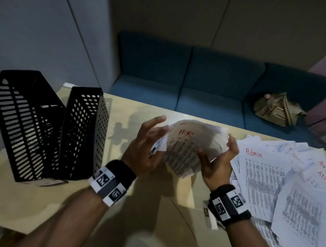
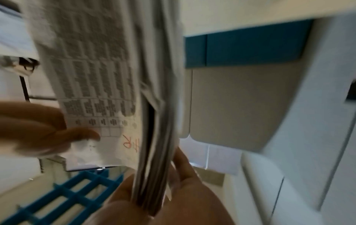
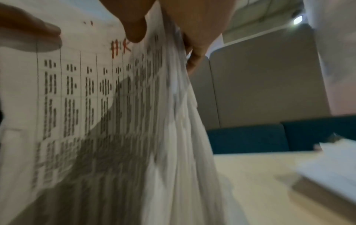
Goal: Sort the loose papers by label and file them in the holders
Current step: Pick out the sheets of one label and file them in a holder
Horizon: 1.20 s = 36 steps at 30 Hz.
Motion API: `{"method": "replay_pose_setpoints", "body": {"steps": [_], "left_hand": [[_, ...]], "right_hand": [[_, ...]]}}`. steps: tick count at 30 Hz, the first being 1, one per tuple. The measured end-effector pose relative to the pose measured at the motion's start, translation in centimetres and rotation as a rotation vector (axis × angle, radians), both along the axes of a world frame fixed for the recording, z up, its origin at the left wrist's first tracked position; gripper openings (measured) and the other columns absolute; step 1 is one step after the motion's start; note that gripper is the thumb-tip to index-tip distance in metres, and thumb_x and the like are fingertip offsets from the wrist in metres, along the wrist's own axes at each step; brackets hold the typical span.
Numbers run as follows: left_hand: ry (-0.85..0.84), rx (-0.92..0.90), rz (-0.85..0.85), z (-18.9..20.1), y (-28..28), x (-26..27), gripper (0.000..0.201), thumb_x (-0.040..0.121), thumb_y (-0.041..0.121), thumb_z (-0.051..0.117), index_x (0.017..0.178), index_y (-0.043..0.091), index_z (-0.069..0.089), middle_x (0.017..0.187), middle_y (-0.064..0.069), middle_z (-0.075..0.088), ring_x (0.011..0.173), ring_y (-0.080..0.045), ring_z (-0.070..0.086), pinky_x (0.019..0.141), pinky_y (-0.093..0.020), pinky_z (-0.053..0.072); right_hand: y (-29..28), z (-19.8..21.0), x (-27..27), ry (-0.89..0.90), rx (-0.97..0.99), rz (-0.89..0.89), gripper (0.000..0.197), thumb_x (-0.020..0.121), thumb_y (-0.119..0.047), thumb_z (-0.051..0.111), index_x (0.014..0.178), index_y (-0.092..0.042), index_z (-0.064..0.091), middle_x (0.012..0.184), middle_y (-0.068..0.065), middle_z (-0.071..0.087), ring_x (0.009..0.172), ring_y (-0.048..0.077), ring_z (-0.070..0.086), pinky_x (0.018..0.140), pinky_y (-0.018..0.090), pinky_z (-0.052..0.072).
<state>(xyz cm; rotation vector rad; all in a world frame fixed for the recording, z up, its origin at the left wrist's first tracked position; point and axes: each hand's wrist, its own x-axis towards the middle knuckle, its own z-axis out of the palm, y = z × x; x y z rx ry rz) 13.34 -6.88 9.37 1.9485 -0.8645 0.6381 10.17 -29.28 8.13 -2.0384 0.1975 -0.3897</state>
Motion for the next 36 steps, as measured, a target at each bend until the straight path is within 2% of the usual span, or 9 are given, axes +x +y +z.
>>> {"method": "replay_pose_setpoints", "body": {"steps": [3, 6, 12, 16, 19, 23, 27, 31, 36], "left_hand": [[-0.01, 0.162, -0.047, 1.8, 0.8, 1.2, 0.038, 0.092, 0.011, 0.053, 0.127, 0.026, 0.049, 0.14, -0.01, 0.035, 0.121, -0.03, 0.054, 0.073, -0.044, 0.06], [0.028, 0.183, -0.037, 2.5, 1.1, 1.9, 0.022, 0.093, 0.016, 0.053, 0.114, 0.02, 0.055, 0.135, -0.008, 0.038, 0.115, -0.026, 0.058, 0.069, -0.04, 0.06], [0.109, 0.004, -0.036, 0.8, 2.1, 1.4, 0.018, 0.087, 0.009, 0.062, 0.102, 0.011, 0.053, 0.119, -0.015, 0.058, 0.111, -0.024, 0.06, 0.079, -0.035, 0.058], [0.172, -0.149, -0.072, -0.5, 1.3, 0.8, 0.04, 0.084, 0.006, 0.066, 0.117, 0.011, 0.044, 0.12, -0.019, 0.058, 0.11, -0.025, 0.062, 0.082, -0.032, 0.057], [0.37, -0.3, -0.005, -2.0, 0.3, 0.5, 0.074, 0.08, 0.014, 0.072, 0.138, 0.024, 0.028, 0.132, -0.021, 0.052, 0.108, -0.025, 0.065, 0.084, -0.035, 0.058], [0.787, -0.377, 0.204, -3.1, -1.3, -0.5, 0.024, 0.087, 0.012, 0.066, 0.099, 0.032, 0.058, 0.08, 0.023, 0.068, 0.075, 0.009, 0.063, 0.071, -0.024, 0.048], [0.64, -0.402, 0.224, -3.9, -2.4, -2.3, 0.041, 0.089, 0.007, 0.057, 0.103, 0.045, 0.062, 0.082, 0.009, 0.068, 0.077, -0.015, 0.066, 0.069, -0.026, 0.053], [0.788, -0.441, 0.175, -4.7, -2.3, -4.3, 0.03, 0.081, 0.032, 0.064, 0.11, 0.04, 0.056, 0.093, 0.026, 0.065, 0.086, 0.006, 0.064, 0.076, -0.011, 0.048], [0.811, -0.431, 0.241, -3.7, -1.8, -5.0, 0.03, 0.091, 0.007, 0.057, 0.117, 0.022, 0.053, 0.099, 0.012, 0.059, 0.087, 0.019, 0.056, 0.079, -0.003, 0.042]], "right_hand": [[-0.6, 1.9, 1.5, -0.262, -0.187, 0.038, 0.075, 0.076, -0.022, 0.073, 0.132, -0.025, 0.023, 0.137, -0.026, 0.026, 0.116, -0.007, 0.033, 0.102, 0.022, 0.037], [-0.9, 3.2, 2.3, -0.179, -0.328, 0.153, 0.063, 0.081, -0.012, 0.072, 0.128, -0.029, 0.034, 0.134, 0.015, 0.041, 0.109, -0.002, 0.034, 0.087, 0.025, 0.043], [-2.0, 2.4, 2.6, -0.238, -0.233, 0.175, 0.048, 0.082, -0.024, 0.069, 0.119, -0.026, 0.04, 0.125, 0.002, 0.043, 0.105, -0.003, 0.041, 0.09, 0.01, 0.038], [-1.1, 0.7, 2.2, -0.142, 0.217, 0.093, 0.088, 0.058, -0.014, 0.087, 0.116, -0.033, 0.024, 0.119, -0.015, 0.044, 0.104, -0.011, 0.053, 0.09, 0.016, 0.048], [-0.4, 0.5, 2.2, 0.017, 0.369, 0.071, 0.066, 0.059, -0.019, 0.087, 0.108, -0.031, 0.045, 0.101, -0.011, 0.06, 0.086, -0.012, 0.062, 0.072, 0.011, 0.052], [1.2, 0.3, 2.7, 0.1, 0.203, 0.052, 0.032, 0.076, -0.008, 0.077, 0.077, -0.033, 0.056, 0.079, -0.017, 0.063, 0.077, 0.011, 0.065, 0.066, 0.027, 0.056], [1.9, -0.5, 2.2, -0.001, 0.143, 0.04, 0.023, 0.08, -0.009, 0.072, 0.096, -0.021, 0.061, 0.088, -0.011, 0.064, 0.077, 0.005, 0.062, 0.059, 0.014, 0.053], [2.2, -2.9, 0.9, 0.127, 0.208, 0.051, 0.044, 0.08, -0.005, 0.072, 0.12, 0.003, 0.056, 0.106, 0.006, 0.063, 0.093, 0.019, 0.062, 0.064, 0.001, 0.047], [1.5, -4.0, 0.7, 0.184, 0.081, 0.107, 0.043, 0.081, -0.024, 0.071, 0.114, 0.001, 0.059, 0.099, 0.006, 0.063, 0.093, 0.018, 0.059, 0.059, 0.004, 0.046]]}}
